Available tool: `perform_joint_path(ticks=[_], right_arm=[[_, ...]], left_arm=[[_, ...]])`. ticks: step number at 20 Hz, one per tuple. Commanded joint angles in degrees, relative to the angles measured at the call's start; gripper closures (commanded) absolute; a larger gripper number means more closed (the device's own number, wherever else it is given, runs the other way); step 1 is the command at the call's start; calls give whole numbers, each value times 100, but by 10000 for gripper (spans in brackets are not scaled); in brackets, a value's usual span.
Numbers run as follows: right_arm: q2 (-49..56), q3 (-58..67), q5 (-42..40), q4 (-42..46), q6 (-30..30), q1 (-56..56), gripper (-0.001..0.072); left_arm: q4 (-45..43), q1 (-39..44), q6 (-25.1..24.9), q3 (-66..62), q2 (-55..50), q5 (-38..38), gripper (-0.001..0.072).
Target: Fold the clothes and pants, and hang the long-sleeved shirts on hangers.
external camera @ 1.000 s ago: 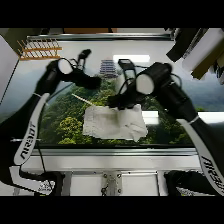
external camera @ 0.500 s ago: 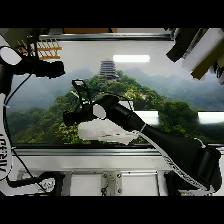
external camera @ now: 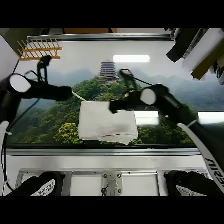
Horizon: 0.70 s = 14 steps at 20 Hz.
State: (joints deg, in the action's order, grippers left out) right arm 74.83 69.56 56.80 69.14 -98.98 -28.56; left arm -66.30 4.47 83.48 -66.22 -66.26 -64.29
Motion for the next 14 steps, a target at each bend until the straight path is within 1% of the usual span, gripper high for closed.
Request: perform_joint_path(ticks=[1, 2, 3, 4, 6, 8, 9, 10, 11, 14], right_arm=[[-745, -1552, 413, 212, 173, 1528, 57], [-754, -1871, 411, 151, 175, 1961, 57], [-688, -2105, 358, -44, 302, 2326, 57], [-579, -2280, 282, -452, 713, 2649, 53], [-164, -2420, 221, -1805, 2044, 3150, 47], [328, -2413, 216, -3145, 3285, 3263, 48], [560, -2387, 227, -3639, 3646, 3224, 47], [785, -2341, 223, -3976, 3827, 3128, 48], [1012, -2249, 238, -4129, 3906, 2981, 48], [1537, -1884, 516, -4168, 3899, 2450, 53]], left_arm=[[35, 590, -26, 1034, 490, 437, 682], [33, 769, -22, 1196, 562, 560, 682], [37, 933, -7, 1300, 608, 654, 682], [42, 1082, -4, 1388, 640, 743, 682], [35, 1349, 74, 1458, 608, 785, 682], [37, 1534, 258, 1453, 514, 776, 682], [37, 1611, 348, 1453, 450, 789, 682], [37, 1670, 446, 1451, 385, 791, 682], [39, 1720, 511, 1451, 313, 789, 682], [39, 1832, 509, 1451, 177, 776, 682]])
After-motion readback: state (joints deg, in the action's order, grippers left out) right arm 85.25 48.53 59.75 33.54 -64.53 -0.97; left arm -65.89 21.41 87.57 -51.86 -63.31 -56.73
